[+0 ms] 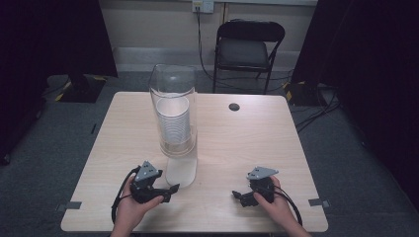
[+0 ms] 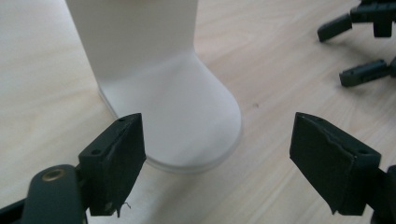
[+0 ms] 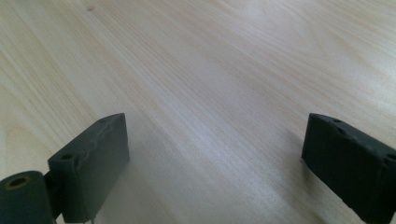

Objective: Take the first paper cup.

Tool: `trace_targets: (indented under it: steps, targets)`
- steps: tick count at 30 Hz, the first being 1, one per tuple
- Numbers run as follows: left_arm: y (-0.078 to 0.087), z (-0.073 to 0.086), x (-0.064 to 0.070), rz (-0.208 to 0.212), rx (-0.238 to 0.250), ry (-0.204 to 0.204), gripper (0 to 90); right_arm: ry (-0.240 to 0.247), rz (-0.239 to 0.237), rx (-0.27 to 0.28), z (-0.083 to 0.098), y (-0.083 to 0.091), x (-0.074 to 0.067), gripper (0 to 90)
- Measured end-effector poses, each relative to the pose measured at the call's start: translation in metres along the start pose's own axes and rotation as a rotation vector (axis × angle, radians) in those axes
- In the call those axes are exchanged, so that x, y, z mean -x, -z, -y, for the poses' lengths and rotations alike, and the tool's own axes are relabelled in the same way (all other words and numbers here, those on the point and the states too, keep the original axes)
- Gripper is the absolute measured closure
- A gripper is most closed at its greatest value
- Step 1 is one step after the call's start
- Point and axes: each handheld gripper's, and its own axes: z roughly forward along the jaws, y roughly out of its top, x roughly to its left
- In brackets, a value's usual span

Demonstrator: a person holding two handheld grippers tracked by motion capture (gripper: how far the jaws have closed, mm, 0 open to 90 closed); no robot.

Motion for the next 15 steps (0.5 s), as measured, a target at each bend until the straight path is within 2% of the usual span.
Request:
trace_targets:
  steps: [4,7,10,11,12,15]
  targets:
    - [0.005,-0.01,-0.001,-0.007,0.035,0.015,18.0,0.0,0.002,0.0,0.0,0.0,0.0,6.8]
    - [0.005,-0.017,-0.001,-0.016,0.036,0.007,18.0,0.0,0.002,0.0,0.0,0.0,0.0,6.8]
    - [0.005,-0.023,0.0,-0.013,0.057,-0.003,18.0,-0.003,0.002,-0.002,0.0,0.0,0.0,6.8]
    - [0.004,-0.026,0.001,-0.014,0.066,0.005,18.0,-0.003,0.002,-0.002,0.0,0.0,0.0,6.8]
    - [0.003,-0.028,0.001,-0.016,0.065,-0.005,17.8,-0.003,0.002,-0.002,0.0,0.0,0.0,6.8]
    - [-0.004,-0.037,0.001,-0.037,0.062,-0.016,18.1,-0.003,0.002,-0.002,0.0,0.0,0.0,6.8]
